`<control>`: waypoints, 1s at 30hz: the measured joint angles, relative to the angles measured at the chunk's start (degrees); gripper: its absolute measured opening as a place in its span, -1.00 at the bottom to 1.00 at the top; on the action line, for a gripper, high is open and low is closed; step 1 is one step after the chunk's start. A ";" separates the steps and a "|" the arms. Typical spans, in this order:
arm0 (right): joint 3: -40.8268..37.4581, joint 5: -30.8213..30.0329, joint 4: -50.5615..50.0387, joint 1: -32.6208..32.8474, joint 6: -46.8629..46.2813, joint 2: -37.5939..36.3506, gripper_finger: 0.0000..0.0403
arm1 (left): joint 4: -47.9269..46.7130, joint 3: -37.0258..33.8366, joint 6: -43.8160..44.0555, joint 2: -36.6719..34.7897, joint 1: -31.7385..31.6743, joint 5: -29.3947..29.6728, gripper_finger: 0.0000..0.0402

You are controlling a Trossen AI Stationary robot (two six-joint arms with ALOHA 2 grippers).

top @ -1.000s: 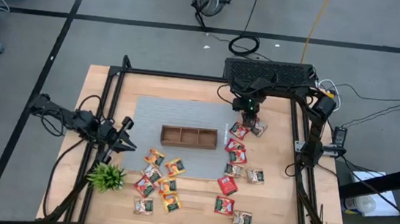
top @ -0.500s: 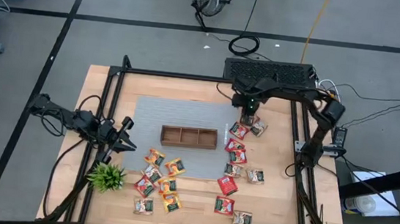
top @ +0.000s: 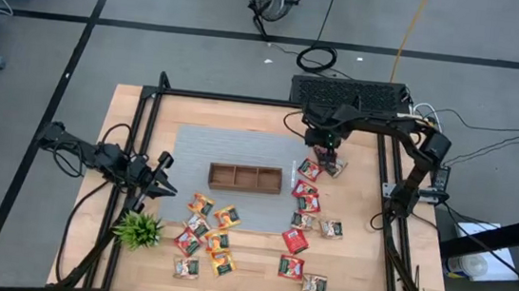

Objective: Pick & Place Tea
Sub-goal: Put the red tea bag into the wooden organizer

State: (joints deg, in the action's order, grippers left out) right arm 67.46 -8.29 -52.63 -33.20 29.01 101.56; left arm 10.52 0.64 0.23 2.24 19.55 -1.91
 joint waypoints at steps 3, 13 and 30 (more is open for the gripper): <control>-0.89 -0.86 -0.21 -0.14 0.17 0.67 0.55 | 0.00 0.00 0.00 -0.02 -0.02 -0.02 -0.83; -1.57 0.97 4.61 -3.02 1.05 4.44 0.50 | 0.02 0.00 0.00 -0.01 0.00 0.00 -0.83; -1.72 5.85 1.93 -3.53 0.14 9.07 -0.85 | 0.02 0.00 0.00 0.00 0.00 0.00 -0.83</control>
State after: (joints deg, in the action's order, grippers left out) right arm 65.74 -2.43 -50.70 -36.74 29.15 110.64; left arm 10.55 0.64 0.23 2.24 19.55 -1.91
